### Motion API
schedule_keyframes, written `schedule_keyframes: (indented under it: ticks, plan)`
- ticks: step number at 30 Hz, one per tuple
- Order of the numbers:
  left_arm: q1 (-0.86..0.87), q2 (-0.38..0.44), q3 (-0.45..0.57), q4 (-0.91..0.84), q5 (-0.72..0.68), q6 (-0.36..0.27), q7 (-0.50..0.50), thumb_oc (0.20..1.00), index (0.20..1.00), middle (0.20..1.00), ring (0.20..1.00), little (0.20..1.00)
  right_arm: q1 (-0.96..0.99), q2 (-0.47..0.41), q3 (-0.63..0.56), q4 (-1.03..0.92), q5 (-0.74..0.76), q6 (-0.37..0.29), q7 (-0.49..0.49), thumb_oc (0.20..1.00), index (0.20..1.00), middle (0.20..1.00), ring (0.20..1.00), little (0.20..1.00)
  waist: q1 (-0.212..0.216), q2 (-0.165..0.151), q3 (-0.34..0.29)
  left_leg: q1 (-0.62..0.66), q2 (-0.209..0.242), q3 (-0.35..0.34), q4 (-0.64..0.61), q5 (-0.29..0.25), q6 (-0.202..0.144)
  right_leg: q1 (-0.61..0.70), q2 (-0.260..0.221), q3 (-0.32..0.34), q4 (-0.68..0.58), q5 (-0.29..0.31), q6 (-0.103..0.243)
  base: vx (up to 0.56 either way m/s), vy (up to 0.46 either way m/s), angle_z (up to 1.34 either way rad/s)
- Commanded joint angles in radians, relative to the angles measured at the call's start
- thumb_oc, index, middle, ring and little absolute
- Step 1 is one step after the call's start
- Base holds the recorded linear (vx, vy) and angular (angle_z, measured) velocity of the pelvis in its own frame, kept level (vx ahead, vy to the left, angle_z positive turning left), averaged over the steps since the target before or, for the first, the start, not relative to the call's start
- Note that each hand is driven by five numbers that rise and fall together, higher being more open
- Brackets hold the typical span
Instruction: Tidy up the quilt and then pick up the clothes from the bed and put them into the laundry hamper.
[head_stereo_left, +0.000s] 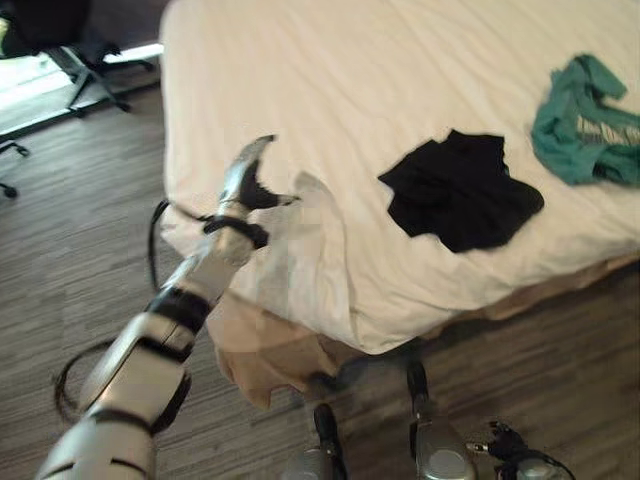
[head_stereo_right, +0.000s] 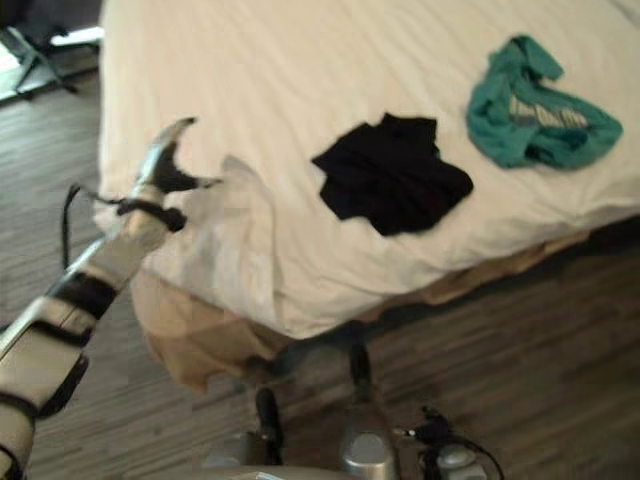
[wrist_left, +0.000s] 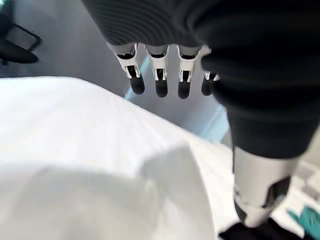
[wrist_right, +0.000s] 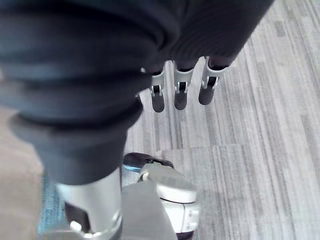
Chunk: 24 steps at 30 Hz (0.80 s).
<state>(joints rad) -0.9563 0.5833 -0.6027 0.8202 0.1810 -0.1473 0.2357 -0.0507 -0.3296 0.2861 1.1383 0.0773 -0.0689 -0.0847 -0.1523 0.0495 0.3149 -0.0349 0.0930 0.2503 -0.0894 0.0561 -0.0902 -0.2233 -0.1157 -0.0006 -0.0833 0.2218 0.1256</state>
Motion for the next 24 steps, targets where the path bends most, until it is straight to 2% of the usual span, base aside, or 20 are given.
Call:
schedule_keyframes:
  ticks: [1, 3, 4, 5, 6, 8, 11, 12, 14, 15, 16, 17, 21, 23, 24]
  plan:
    - [-0.082, 0.01, -0.002, 0.156, 0.175, 0.049, 0.003, 1.0, 1.0, 1.0, 1.0, 1.0, -0.008, 0.024, 0.035, 0.013, 0.0, -0.012, -0.02, 1.0, 1.0, 1.0, 1.0, 1.0, 0.01, -0.044, 0.009, 0.006, 0.03, 0.01, 0.002, -0.022, -0.025, 0.099, -0.016, 0.015, 0.001, -0.116, 0.071, -0.06, 0.036, -0.31]
    - [-0.095, -0.024, -0.029, 0.221, 0.207, 0.065, -0.011, 1.0, 1.0, 1.0, 1.0, 1.0, -0.012, 0.03, 0.037, 0.024, 0.007, -0.013, -0.023, 1.0, 1.0, 1.0, 1.0, 1.0, 0.01, -0.044, 0.012, 0.007, 0.03, 0.013, 0.002, -0.023, -0.025, 0.096, -0.017, 0.017, 0.003, -0.116, 0.072, -0.01, 0.018, -0.24]
    - [-0.094, -0.077, -0.042, 0.334, 0.259, 0.098, -0.033, 0.711, 0.711, 0.711, 0.711, 0.711, -0.023, 0.037, 0.039, 0.05, 0.02, -0.01, -0.026, 1.0, 1.0, 1.0, 1.0, 1.0, 0.005, -0.044, 0.011, 0.014, 0.032, 0.018, 0.002, -0.025, -0.025, 0.099, -0.019, 0.018, 0.006, -0.119, 0.073, 0.01, 0.024, -0.3]
    - [-0.076, -0.099, -0.032, 0.386, 0.272, 0.116, -0.041, 0.36, 0.36, 0.36, 0.36, 0.36, -0.029, 0.04, 0.041, 0.059, 0.021, -0.008, -0.028, 1.0, 1.0, 1.0, 1.0, 1.0, 0.003, -0.044, 0.011, 0.017, 0.032, 0.02, 0.002, -0.026, -0.025, 0.101, -0.018, 0.019, 0.007, -0.12, 0.072, 0.01, 0.03, -0.27]
    - [-0.055, -0.115, -0.025, 0.427, 0.294, 0.131, -0.048, 0.2, 0.2, 0.2, 0.2, 0.2, -0.039, 0.04, 0.043, 0.068, 0.022, -0.006, -0.029, 1.0, 1.0, 1.0, 1.0, 1.0, 0.003, -0.044, 0.01, 0.023, 0.033, 0.022, 0.002, -0.029, -0.025, 0.106, -0.019, 0.018, 0.008, -0.122, 0.071, 0.01, 0.031, -0.21]
    - [0.061, -0.119, 0.021, 0.515, 0.314, 0.15, -0.078, 0.2, 0.2, 0.2, 0.2, 0.2, -0.071, 0.019, 0.052, 0.062, -0.005, -0.001, -0.031, 1.0, 1.0, 1.0, 1.0, 1.0, 0.004, -0.047, -0.002, 0.039, 0.037, 0.028, 0.002, -0.034, -0.026, 0.115, -0.018, 0.021, 0.012, -0.13, 0.065, 0.02, 0.031, -0.07]
    - [0.23, -0.103, 0.127, 0.516, 0.26, 0.15, -0.082, 0.2, 0.2, 0.2, 0.2, 0.2, -0.099, -0.043, 0.014, 0.012, -0.023, 0.001, -0.05, 1.0, 1.0, 1.0, 1.0, 1.0, 0.016, -0.052, -0.02, 0.057, 0.04, 0.033, 0.002, -0.041, -0.027, 0.129, -0.016, 0.021, 0.015, -0.137, 0.059, 0.03, 0.015, -0.07]
    - [0.233, -0.103, 0.128, 0.514, 0.26, 0.151, -0.082, 0.2, 0.2, 0.2, 0.2, 0.2, -0.097, -0.044, 0.014, 0.011, -0.023, 0.002, -0.05, 1.0, 1.0, 1.0, 1.0, 1.0, 0.015, -0.052, -0.02, 0.058, 0.04, 0.033, 0.002, -0.041, -0.027, 0.13, -0.016, 0.021, 0.014, -0.138, 0.059, 0.04, 0.027, -0.03]
    - [0.481, -0.074, 0.251, 0.483, 0.24, 0.134, -0.071, 0.2, 0.2, 0.2, 0.2, 0.2, -0.095, -0.145, -0.054, -0.152, -0.073, -0.005, -0.087, 1.0, 1.0, 1.0, 1.0, 1.0, 0.035, -0.058, -0.037, 0.083, 0.04, 0.032, 0.002, -0.054, -0.027, 0.159, -0.019, 0.013, 0.014, -0.148, 0.058, 0.08, 0.035, -0.04]
    - [0.563, -0.066, 0.293, 0.48, 0.235, 0.129, -0.07, 0.219, 0.219, 0.219, 0.219, 0.219, -0.086, -0.18, -0.079, -0.217, -0.093, -0.01, -0.098, 1.0, 1.0, 1.0, 1.0, 1.0, 0.042, -0.06, -0.044, 0.09, 0.039, 0.032, 0.002, -0.057, -0.026, 0.169, -0.02, 0.01, 0.011, -0.149, 0.057, 0.05, 0.017, -0.07]
    - [0.564, -0.066, 0.293, 0.479, 0.235, 0.13, -0.071, 0.219, 0.219, 0.219, 0.219, 0.219, -0.085, -0.181, -0.078, -0.218, -0.093, -0.009, -0.098, 1.0, 1.0, 1.0, 1.0, 1.0, 0.041, -0.06, -0.048, 0.086, 0.039, 0.032, 0.002, -0.055, -0.027, 0.164, -0.019, 0.01, 0.01, -0.147, 0.056, 0.08, 0.051, -0.07]
    - [0.714, -0.065, 0.38, 0.492, 0.217, 0.125, -0.07, 1.0, 1.0, 1.0, 1.0, 1.0, -0.074, -0.257, -0.136, -0.386, -0.147, -0.013, -0.12, 1.0, 1.0, 1.0, 1.0, 1.0, 0.058, -0.064, -0.059, 0.106, 0.038, 0.03, 0.002, -0.064, -0.025, 0.187, -0.022, 0.003, 0.009, -0.155, 0.056, 0.09, 0.056, 0.0]
    - [0.914, -0.099, 0.516, 0.59, 0.197, 0.144, -0.071, 1.0, 1.0, 1.0, 1.0, 1.0, -0.065, -0.343, -0.239, -0.721, -0.245, -0.022, -0.159, 1.0, 1.0, 1.0, 1.0, 1.0, 0.093, -0.077, -0.077, 0.127, 0.035, 0.022, 0.002, -0.078, -0.02, 0.217, -0.025, -0.008, 0.008, -0.162, 0.053, 0.07, 0.035, 0.0]
    - [0.938, -0.109, 0.529, 0.613, 0.201, 0.149, -0.078, 1.0, 1.0, 1.0, 1.0, 1.0, -0.073, -0.349, -0.255, -0.767, -0.255, -0.026, -0.165, 1.0, 1.0, 1.0, 1.0, 1.0, 0.102, -0.079, -0.082, 0.122, 0.034, 0.018, 0.002, -0.075, -0.018, 0.216, -0.026, -0.009, 0.007, -0.16, 0.052, 0.0, 0.01, 0.09]
    - [0.986, -0.133, 0.546, 0.643, 0.21, 0.158, -0.098, 1.0, 1.0, 1.0, 1.0, 1.0, -0.128, -0.359, -0.263, -0.841, -0.263, -0.039, -0.18, 1.0, 1.0, 1.0, 1.0, 1.0, 0.131, -0.082, -0.082, 0.121, 0.032, 0.007, 0.002, -0.075, -0.015, 0.222, -0.028, -0.017, 0.007, -0.162, 0.05, -0.01, 0.0, 0.09]
